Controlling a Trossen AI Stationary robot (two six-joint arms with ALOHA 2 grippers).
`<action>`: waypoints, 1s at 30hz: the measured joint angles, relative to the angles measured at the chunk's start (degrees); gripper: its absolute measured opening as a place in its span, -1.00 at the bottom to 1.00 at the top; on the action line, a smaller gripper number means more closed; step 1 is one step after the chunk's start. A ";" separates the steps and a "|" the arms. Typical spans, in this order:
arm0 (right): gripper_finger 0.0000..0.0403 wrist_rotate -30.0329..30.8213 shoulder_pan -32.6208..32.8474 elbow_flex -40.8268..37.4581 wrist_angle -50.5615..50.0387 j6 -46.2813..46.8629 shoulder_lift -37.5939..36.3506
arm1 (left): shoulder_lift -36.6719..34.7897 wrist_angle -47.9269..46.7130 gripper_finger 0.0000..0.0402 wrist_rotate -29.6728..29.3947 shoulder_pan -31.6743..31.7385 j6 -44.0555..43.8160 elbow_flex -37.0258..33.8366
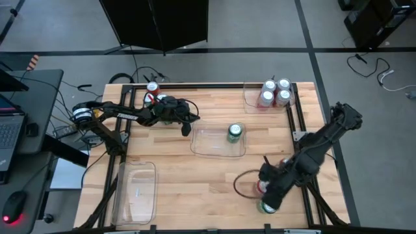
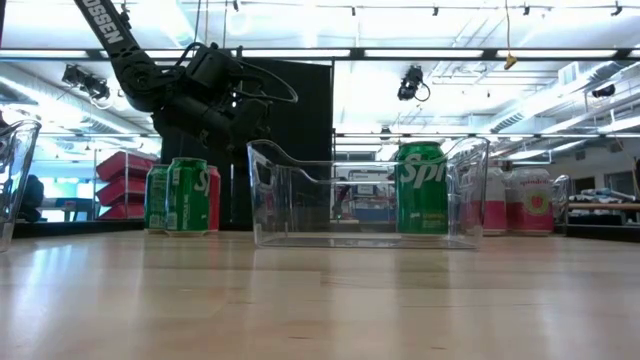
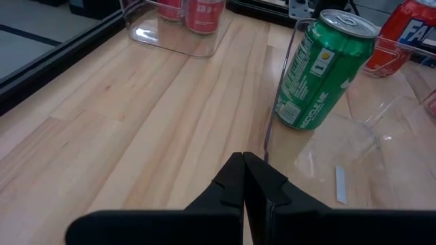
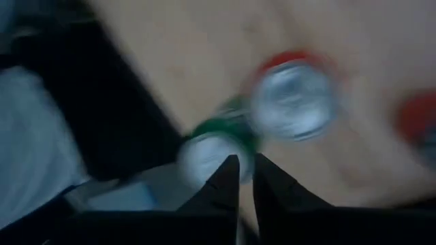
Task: Sort soda cans
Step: Put the bottom green soda can into the middle transparent bin
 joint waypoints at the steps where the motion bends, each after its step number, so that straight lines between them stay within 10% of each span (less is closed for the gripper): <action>1: -0.77 0.34 0.48 0.02 1.35 0.71 0.00 | 0.00 -0.02 -0.98 0.00 -0.01 -0.02 0.00; 17: 0.72 -1.76 4.56 0.17 4.83 -0.01 7.79 | 0.00 -1.23 -0.98 0.06 -0.01 -1.55 0.00; 30: 0.89 -2.80 5.01 0.18 4.62 -4.38 14.19 | 0.00 -2.07 -0.98 0.00 -0.02 -1.57 0.00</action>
